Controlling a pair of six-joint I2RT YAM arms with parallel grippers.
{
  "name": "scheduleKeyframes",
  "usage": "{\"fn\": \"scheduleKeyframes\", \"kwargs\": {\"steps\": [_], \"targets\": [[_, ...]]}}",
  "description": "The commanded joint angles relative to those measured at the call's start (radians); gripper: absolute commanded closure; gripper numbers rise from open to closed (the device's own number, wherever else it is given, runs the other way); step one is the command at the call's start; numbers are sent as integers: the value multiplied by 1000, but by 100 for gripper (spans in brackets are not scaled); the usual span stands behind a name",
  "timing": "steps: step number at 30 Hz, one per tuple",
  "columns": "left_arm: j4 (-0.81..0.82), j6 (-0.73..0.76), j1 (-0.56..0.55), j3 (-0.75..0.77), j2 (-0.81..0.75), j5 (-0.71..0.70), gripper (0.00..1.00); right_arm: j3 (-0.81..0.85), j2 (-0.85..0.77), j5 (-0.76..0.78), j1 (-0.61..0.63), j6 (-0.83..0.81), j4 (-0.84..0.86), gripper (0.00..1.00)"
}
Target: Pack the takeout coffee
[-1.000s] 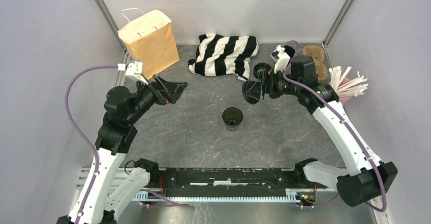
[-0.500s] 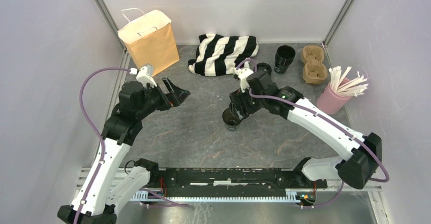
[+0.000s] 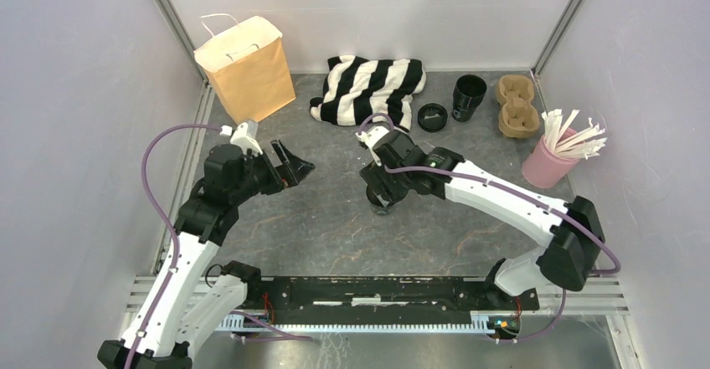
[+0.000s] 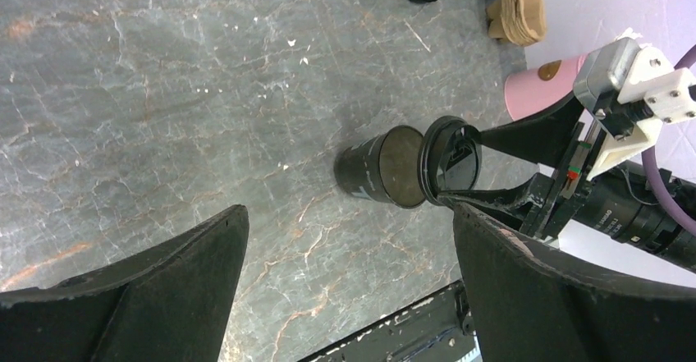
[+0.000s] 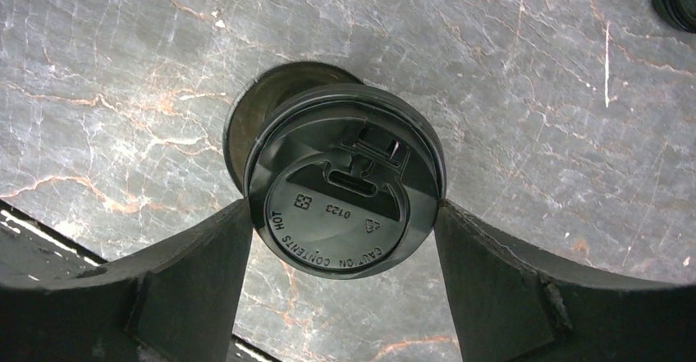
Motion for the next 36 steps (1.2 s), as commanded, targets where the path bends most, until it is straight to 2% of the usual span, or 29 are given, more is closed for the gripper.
{"fn": "scheduleKeyframes", "kwargs": {"steps": [1, 8, 36], "targets": [[33, -60, 3, -34, -6, 34, 0, 81, 65, 26, 14, -30, 26, 15], [45, -63, 2, -38, 19, 73, 0, 121, 114, -5, 13, -25, 23, 15], [52, -71, 3, -54, 41, 91, 1, 58, 123, -36, 13, -16, 36, 12]]}}
